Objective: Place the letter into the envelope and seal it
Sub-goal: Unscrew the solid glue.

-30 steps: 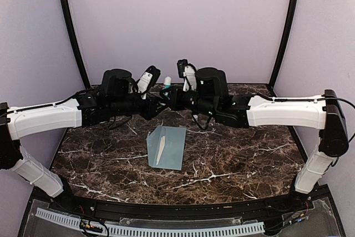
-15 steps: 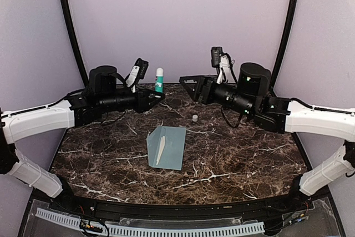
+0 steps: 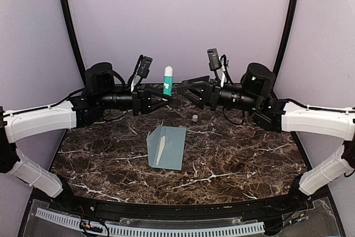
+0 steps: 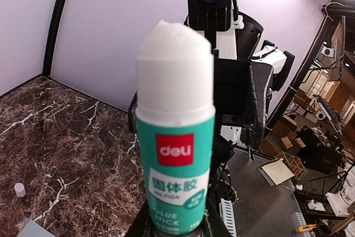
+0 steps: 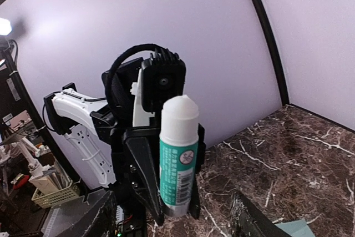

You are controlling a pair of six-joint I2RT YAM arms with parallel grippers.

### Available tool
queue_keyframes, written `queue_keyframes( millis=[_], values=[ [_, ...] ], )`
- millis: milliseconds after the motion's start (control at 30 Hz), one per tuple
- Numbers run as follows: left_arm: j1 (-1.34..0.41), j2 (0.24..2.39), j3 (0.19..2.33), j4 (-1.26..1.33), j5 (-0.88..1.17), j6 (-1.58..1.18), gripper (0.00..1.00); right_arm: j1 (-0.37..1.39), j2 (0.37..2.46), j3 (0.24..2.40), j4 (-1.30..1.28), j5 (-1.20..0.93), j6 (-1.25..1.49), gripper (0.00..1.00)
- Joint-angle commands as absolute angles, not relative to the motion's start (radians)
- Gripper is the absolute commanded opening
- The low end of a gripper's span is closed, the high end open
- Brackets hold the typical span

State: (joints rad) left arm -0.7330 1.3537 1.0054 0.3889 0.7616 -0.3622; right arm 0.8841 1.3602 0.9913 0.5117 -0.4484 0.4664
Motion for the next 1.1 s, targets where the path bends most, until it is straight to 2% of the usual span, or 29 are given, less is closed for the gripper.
queue_keyframes(
  millis=[0, 200, 333, 667, 800, 967, 1067],
  values=[
    [-0.733, 1.363, 1.036, 0.44, 0.851, -0.371, 0.0, 0.896, 1.414, 1.061, 0.574, -0.578, 0.459, 0.63],
    [-0.743, 1.361, 1.038, 0.437, 0.848, -0.362, 0.0, 0.898, 1.465, 1.109, 0.582, -0.589, 0.47, 0.55],
    [-0.752, 1.358, 1.027, 0.464, 0.847, -0.371, 0.0, 0.905, 1.501, 1.128, 0.588, -0.625, 0.477, 0.44],
    [-0.758, 1.382, 1.04, 0.445, 0.844, -0.354, 0.0, 0.917, 1.539, 1.148, 0.642, -0.632, 0.512, 0.28],
    [-0.759, 1.382, 1.038, 0.439, 0.822, -0.344, 0.0, 0.917, 1.553, 1.156, 0.653, -0.631, 0.524, 0.16],
    [-0.758, 1.372, 1.034, 0.397, 0.725, -0.301, 0.0, 0.916, 1.562, 1.171, 0.62, -0.592, 0.519, 0.01],
    [-0.759, 1.36, 1.032, 0.325, 0.603, -0.248, 0.0, 0.916, 1.568, 1.184, 0.579, -0.543, 0.51, 0.0]
  ],
)
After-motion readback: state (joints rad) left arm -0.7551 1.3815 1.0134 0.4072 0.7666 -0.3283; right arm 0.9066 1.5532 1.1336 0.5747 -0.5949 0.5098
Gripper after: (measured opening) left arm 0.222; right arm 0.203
